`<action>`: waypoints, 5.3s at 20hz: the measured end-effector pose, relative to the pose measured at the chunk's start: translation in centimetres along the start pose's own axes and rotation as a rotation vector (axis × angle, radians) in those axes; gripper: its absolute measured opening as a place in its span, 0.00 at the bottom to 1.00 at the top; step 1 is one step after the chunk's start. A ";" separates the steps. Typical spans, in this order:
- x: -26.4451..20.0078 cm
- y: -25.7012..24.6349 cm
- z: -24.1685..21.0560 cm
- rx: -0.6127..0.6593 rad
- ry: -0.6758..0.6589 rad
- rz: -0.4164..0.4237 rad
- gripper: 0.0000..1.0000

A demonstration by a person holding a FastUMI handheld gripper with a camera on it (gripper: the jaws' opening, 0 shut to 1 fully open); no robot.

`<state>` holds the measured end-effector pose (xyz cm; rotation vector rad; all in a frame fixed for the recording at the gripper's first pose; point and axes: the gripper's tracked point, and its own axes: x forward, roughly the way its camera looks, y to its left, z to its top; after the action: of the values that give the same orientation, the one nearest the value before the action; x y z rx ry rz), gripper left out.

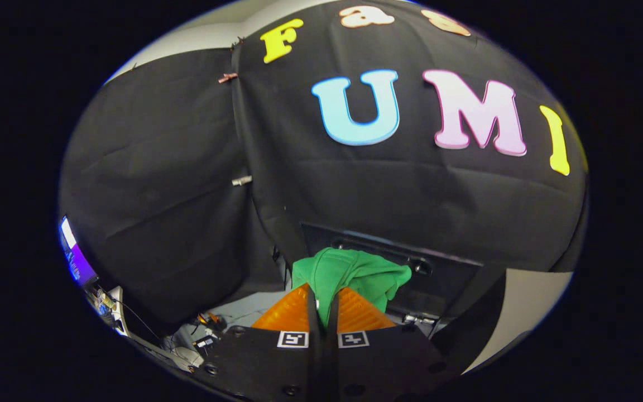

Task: Put the clothes into the washing machine and then close the washing machine lid.

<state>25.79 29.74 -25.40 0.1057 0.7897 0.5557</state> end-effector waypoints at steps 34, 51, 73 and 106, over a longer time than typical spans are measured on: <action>7.7 -3.0 -5.7 -0.041 0.135 -0.005 0.99; 6.1 -11.2 4.5 0.083 -0.320 -0.305 0.99; 6.4 -19.1 4.2 0.149 -0.277 -0.532 0.98; -1.0 -9.2 -5.2 0.169 -0.130 -0.427 0.99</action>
<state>25.56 20.77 -31.12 0.1232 0.7049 0.0770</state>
